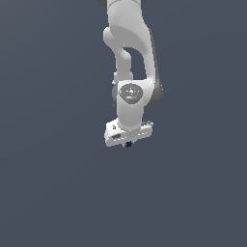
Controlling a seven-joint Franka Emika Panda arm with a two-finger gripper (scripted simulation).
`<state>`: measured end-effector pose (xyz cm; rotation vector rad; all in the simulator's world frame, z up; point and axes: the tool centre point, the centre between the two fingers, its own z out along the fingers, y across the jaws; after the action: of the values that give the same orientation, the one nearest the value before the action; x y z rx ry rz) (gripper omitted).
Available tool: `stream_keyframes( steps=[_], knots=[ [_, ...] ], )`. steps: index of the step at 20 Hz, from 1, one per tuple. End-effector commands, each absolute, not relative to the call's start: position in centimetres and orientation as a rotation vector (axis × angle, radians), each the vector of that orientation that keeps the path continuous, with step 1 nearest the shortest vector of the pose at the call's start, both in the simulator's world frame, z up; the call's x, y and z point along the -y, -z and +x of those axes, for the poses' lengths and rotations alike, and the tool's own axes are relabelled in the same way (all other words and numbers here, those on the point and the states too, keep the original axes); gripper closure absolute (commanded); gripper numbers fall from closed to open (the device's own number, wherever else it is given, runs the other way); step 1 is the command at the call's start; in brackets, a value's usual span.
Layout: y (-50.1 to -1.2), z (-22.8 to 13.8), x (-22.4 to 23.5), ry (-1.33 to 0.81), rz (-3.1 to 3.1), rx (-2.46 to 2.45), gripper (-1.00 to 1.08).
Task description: Pick up the object and move it to a goal position.
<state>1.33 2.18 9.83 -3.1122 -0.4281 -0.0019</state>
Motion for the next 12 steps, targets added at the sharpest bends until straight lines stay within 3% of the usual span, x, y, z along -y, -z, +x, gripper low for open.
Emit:
stream_keyframes(
  steps=[1,12],
  knots=[
    [-11.3,2.1,-1.7,0.0,-3.112,0.429,1.08],
    [-13.6,3.5,-0.9,0.0,-3.112,0.429,1.08]
  ],
)
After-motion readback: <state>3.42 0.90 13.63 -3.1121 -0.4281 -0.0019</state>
